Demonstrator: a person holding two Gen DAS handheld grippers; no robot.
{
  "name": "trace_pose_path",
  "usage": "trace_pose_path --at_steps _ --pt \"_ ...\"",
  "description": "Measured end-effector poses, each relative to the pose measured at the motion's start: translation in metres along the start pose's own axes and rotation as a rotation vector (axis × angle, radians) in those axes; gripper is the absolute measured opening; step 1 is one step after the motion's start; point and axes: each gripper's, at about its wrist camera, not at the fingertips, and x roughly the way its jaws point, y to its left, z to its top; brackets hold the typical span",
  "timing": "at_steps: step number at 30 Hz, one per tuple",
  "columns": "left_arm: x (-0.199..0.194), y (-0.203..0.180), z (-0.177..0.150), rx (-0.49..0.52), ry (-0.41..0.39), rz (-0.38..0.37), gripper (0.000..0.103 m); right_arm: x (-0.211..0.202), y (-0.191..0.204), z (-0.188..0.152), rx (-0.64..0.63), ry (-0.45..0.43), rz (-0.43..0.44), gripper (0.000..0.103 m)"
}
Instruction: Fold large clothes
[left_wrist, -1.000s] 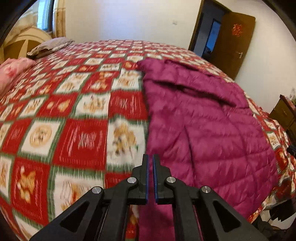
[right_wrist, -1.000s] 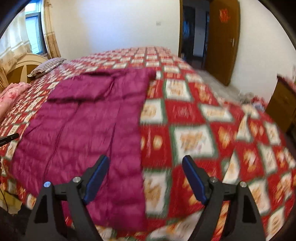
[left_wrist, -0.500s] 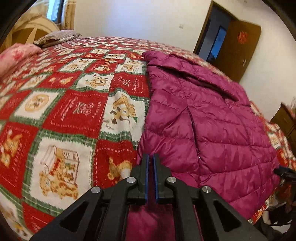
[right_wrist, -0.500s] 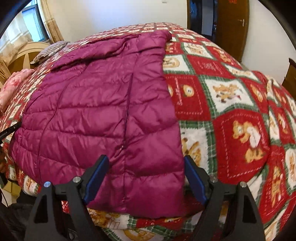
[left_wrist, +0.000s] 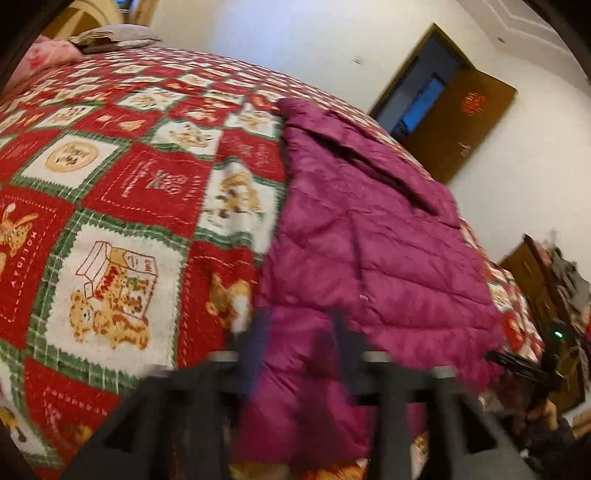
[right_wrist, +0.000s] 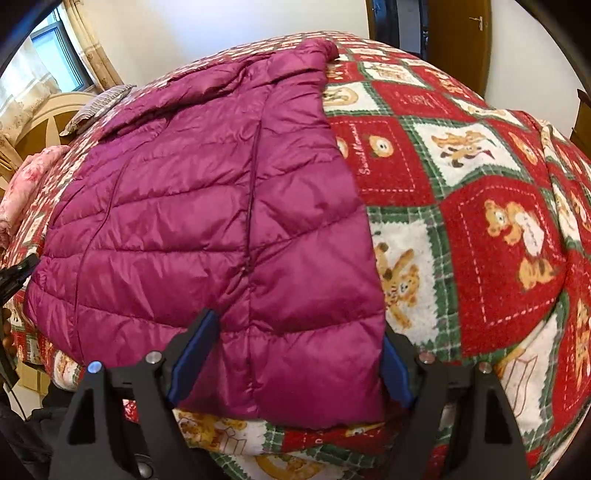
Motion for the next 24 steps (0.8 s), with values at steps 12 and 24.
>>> trace_pose_path --at_steps 12,24 --pt "0.004 -0.014 -0.022 0.005 0.091 0.026 0.102 -0.002 -0.001 -0.002 -0.010 -0.011 0.018 0.081" --pt "-0.002 -0.013 -0.025 0.025 0.085 -0.019 0.011 -0.009 0.008 -0.002 -0.050 -0.022 0.073 0.015"
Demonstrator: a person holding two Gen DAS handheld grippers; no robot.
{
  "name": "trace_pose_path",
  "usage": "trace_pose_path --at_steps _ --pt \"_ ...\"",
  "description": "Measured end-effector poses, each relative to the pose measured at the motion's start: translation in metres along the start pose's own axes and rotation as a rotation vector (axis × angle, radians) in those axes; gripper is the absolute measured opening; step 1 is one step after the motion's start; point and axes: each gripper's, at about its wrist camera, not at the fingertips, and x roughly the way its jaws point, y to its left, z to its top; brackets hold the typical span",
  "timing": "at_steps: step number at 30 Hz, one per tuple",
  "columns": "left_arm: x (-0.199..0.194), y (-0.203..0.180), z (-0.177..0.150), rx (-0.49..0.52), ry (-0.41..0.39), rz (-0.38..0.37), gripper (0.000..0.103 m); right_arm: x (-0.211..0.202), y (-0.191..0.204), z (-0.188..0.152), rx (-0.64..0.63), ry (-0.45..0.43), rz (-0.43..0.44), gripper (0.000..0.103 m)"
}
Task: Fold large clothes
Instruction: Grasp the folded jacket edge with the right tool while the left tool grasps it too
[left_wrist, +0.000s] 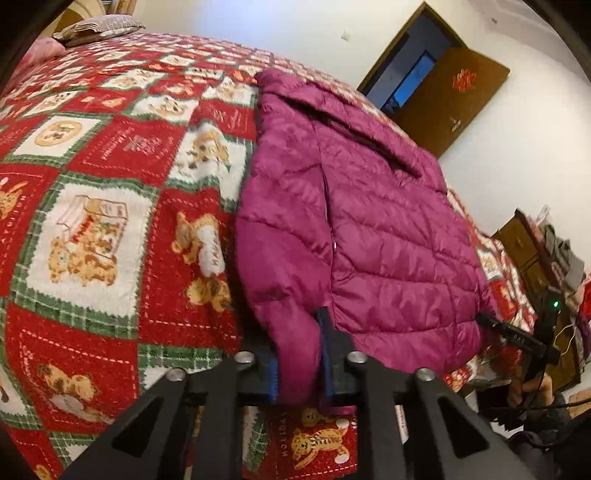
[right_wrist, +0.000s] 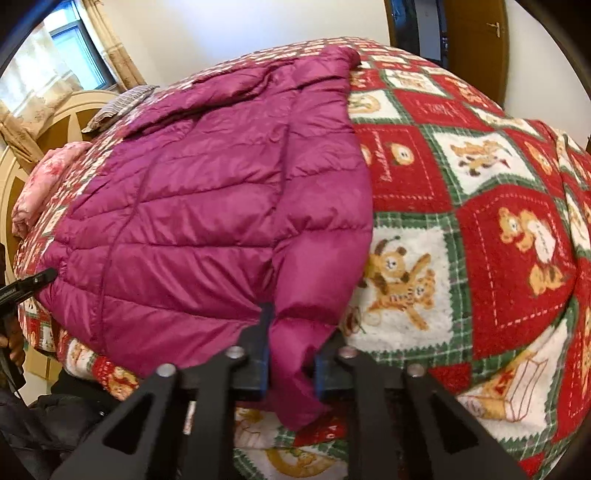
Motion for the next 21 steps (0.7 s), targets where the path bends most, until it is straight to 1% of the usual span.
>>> trace_pose_path --at_steps 1,4,6,9,13,15,18,21 --pt "-0.005 0.000 0.001 0.000 -0.015 -0.021 0.009 -0.003 0.004 0.001 -0.014 -0.005 -0.001 0.013" --pt "-0.018 -0.007 0.005 0.017 -0.059 -0.074 0.007 -0.016 0.012 0.005 -0.033 -0.039 0.015 0.012" --pt "-0.026 -0.013 0.008 0.035 -0.083 -0.109 0.006 -0.027 0.012 0.008 -0.018 -0.064 0.046 0.011" --pt "-0.042 -0.025 0.013 0.064 -0.121 -0.194 0.006 -0.050 0.009 0.013 0.019 -0.116 0.090 0.011" --pt "-0.071 -0.045 0.015 0.141 -0.180 -0.291 0.006 -0.075 0.012 0.015 0.017 -0.158 0.122 0.011" --pt "-0.081 -0.053 0.015 0.172 -0.198 -0.323 0.006 -0.086 0.013 0.014 0.010 -0.171 0.133 0.010" --pt "-0.099 -0.063 0.013 0.218 -0.225 -0.392 0.006 -0.108 0.013 0.010 0.006 -0.185 0.153 0.010" --pt "-0.123 -0.071 0.011 0.253 -0.257 -0.454 0.006 -0.127 0.012 0.006 0.013 -0.199 0.162 0.010"
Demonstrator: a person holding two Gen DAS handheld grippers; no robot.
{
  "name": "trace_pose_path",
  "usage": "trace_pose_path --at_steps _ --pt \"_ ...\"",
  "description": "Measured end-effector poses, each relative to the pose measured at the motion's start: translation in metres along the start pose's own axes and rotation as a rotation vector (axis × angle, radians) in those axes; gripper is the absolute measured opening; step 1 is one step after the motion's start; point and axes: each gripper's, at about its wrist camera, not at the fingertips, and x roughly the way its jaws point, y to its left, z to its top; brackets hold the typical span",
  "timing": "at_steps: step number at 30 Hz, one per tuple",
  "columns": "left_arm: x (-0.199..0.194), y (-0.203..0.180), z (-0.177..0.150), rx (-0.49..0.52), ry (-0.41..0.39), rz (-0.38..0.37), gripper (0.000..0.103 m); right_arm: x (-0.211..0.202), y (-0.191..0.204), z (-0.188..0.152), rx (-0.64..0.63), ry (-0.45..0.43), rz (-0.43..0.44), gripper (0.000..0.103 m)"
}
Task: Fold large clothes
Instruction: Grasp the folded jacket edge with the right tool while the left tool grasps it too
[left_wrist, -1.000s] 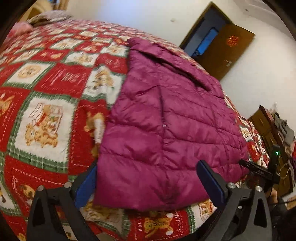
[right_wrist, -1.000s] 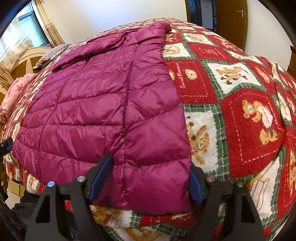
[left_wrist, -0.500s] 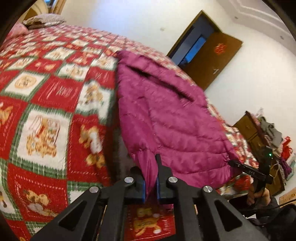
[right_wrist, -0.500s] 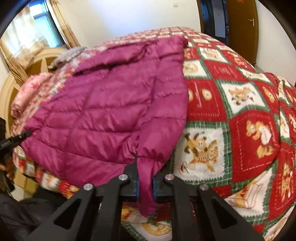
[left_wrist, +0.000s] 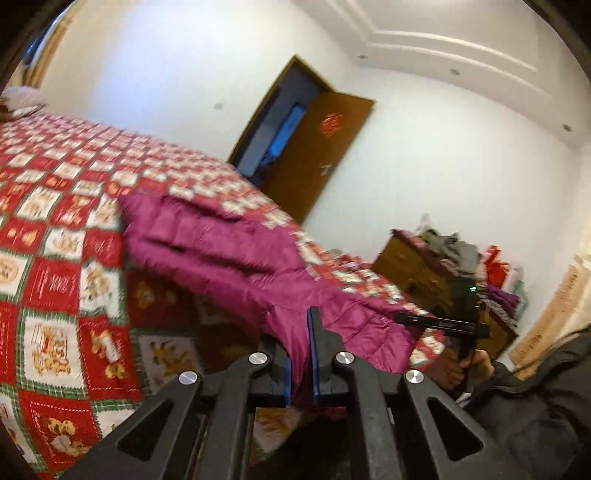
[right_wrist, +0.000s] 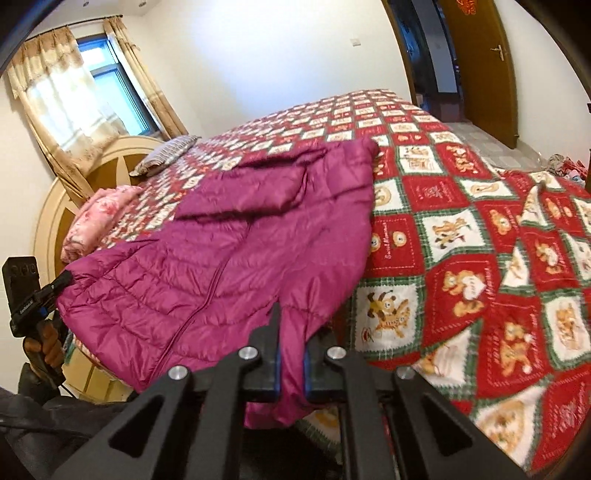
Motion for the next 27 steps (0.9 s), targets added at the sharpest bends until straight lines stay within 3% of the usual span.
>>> trace_pose_path --at_steps 6,12,17,22,27 --pt "-0.027 -0.022 0.026 0.060 -0.034 -0.041 0.006 -0.050 0.005 0.020 0.016 -0.095 0.034 0.010" --pt "-0.004 0.017 0.079 -0.047 -0.089 0.032 0.006 -0.036 -0.008 0.076 0.105 -0.175 0.108 0.010" --pt "0.049 0.070 0.131 -0.158 -0.072 0.166 0.006 0.020 -0.019 0.145 0.136 -0.197 0.112 0.010" --pt "0.112 0.122 0.164 -0.191 -0.020 0.339 0.006 0.094 -0.043 0.198 0.204 -0.165 0.040 0.010" --pt "0.175 0.181 0.168 -0.226 0.083 0.526 0.006 0.180 -0.066 0.224 0.237 -0.097 -0.068 0.010"
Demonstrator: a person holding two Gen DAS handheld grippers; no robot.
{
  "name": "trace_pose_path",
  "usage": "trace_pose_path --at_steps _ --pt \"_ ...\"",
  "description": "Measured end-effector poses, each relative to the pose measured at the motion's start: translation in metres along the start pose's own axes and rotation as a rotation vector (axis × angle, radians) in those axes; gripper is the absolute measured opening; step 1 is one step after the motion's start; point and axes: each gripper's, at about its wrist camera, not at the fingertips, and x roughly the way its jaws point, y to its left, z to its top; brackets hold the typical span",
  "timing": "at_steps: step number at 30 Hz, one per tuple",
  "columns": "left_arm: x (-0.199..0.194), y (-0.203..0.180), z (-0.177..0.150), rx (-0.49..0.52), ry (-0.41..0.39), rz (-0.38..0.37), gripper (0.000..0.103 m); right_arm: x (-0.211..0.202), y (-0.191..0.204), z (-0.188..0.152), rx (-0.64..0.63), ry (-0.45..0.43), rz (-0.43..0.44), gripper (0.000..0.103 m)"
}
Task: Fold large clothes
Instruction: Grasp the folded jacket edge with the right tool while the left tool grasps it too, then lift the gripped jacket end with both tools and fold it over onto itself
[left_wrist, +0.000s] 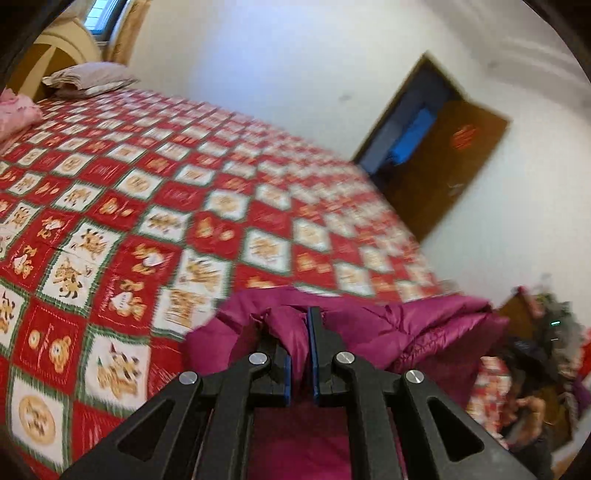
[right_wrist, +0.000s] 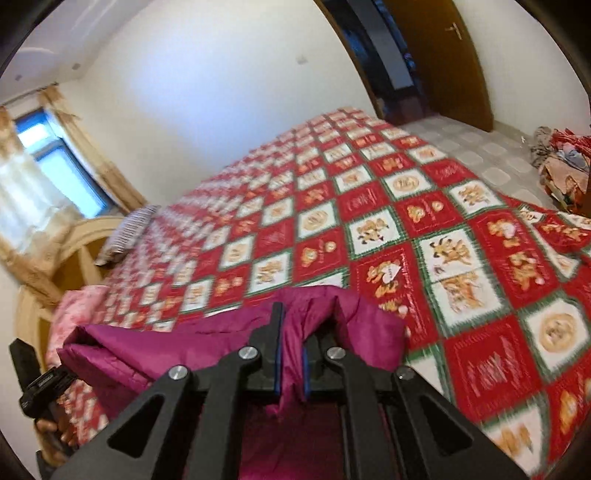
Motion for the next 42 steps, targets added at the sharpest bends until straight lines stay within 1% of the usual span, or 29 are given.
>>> trace_pose_path --at_steps 3,4,7,8,11,13,16,18,20,21,23,24,25,26,27,28,29,30,31,32,33,34,35,36,37,38,39,40,42 --pt "0.046 0.008 -0.002 0.029 0.061 0.117 0.006 0.039 -0.004 -0.003 -0.008 0.031 -0.061 0.010" --pt "0.056 0.010 -0.004 0.035 0.078 0.145 0.006 0.053 -0.005 -0.007 -0.014 0.041 -0.092 0.010" --pt "0.090 0.020 -0.013 0.042 0.129 0.211 0.007 0.077 -0.005 -0.016 -0.049 0.036 -0.159 0.010" --pt "0.095 0.021 -0.014 0.037 0.137 0.217 0.007 0.081 -0.004 -0.017 -0.060 0.029 -0.172 0.013" --pt "0.108 0.025 -0.019 0.029 0.151 0.219 0.007 0.092 -0.005 -0.025 -0.086 0.014 -0.214 0.018" --pt "0.114 0.025 -0.023 0.034 0.153 0.215 0.008 0.096 -0.008 -0.032 -0.086 -0.005 -0.225 0.018" --pt "0.118 0.025 -0.026 0.035 0.147 0.202 0.008 0.101 -0.008 -0.033 -0.087 0.000 -0.241 0.019" --pt "0.117 0.030 -0.022 -0.001 0.155 0.170 0.008 0.105 -0.008 -0.033 -0.086 0.005 -0.242 0.019" --pt "0.105 0.042 -0.012 -0.082 0.160 0.101 0.009 0.104 -0.011 -0.032 -0.070 0.004 -0.226 0.021" --pt "0.092 0.051 -0.005 -0.132 0.136 0.047 0.012 0.102 -0.013 -0.032 -0.055 0.004 -0.213 0.022" --pt "0.067 0.063 0.006 -0.200 0.085 -0.030 0.029 0.099 -0.016 -0.032 -0.037 0.003 -0.203 0.025" --pt "0.055 0.068 0.013 -0.229 0.063 -0.051 0.058 0.099 -0.016 -0.033 -0.034 0.003 -0.201 0.026" --pt "0.039 0.074 0.020 -0.256 0.026 -0.043 0.093 0.096 -0.015 -0.032 -0.032 0.005 -0.200 0.029" --pt "0.023 0.076 0.026 -0.274 -0.024 -0.016 0.099 0.095 -0.014 -0.031 -0.030 0.009 -0.198 0.033" --pt "0.009 0.078 0.031 -0.282 -0.066 0.003 0.099 0.091 -0.013 -0.029 -0.028 0.014 -0.192 0.037" --pt "-0.003 0.077 0.035 -0.275 -0.085 0.019 0.099 0.082 -0.012 -0.026 -0.023 0.006 -0.181 0.046" --pt "-0.012 0.074 0.039 -0.261 -0.091 0.047 0.099 0.071 -0.011 -0.023 -0.022 -0.017 -0.175 0.064" --pt "-0.023 0.068 0.041 -0.240 -0.110 0.093 0.099 0.057 -0.009 -0.020 -0.027 -0.054 -0.179 0.075" --pt "-0.029 0.063 0.041 -0.216 -0.129 0.121 0.099 0.040 -0.006 -0.018 -0.037 -0.104 -0.193 0.092" --pt "-0.034 0.054 0.040 -0.175 -0.144 0.145 0.099 0.028 -0.005 -0.016 -0.046 -0.141 -0.202 0.097" --pt "-0.035 0.043 0.037 -0.125 -0.143 0.161 0.099 0.006 0.001 -0.013 -0.070 -0.211 -0.225 0.096" --pt "-0.031 0.029 0.035 -0.062 -0.130 0.179 0.099 -0.006 0.006 -0.012 -0.089 -0.247 -0.253 0.096" --pt "-0.023 0.016 0.032 -0.001 -0.111 0.199 0.099 -0.017 0.013 -0.010 -0.116 -0.272 -0.278 0.088" --pt "-0.011 -0.005 0.026 0.075 -0.092 0.218 0.099 -0.023 0.023 -0.008 -0.156 -0.276 -0.270 0.080" --pt "-0.001 -0.022 0.021 0.133 -0.085 0.227 0.099 -0.025 0.037 -0.006 -0.214 -0.244 -0.230 0.061" --pt "0.006 -0.029 0.016 0.172 -0.081 0.232 0.099 -0.021 0.050 -0.005 -0.263 -0.203 -0.212 0.051" --pt "0.021 -0.047 0.012 0.218 -0.072 0.244 0.099 -0.015 0.064 -0.006 -0.309 -0.163 -0.205 0.049" --pt "0.032 -0.058 0.009 0.235 -0.064 0.258 0.099 -0.003 0.082 -0.007 -0.347 -0.119 -0.174 0.048" --pt "0.054 -0.074 0.006 0.243 -0.053 0.263 0.099 0.024 0.102 -0.007 -0.354 -0.050 -0.106 0.048"
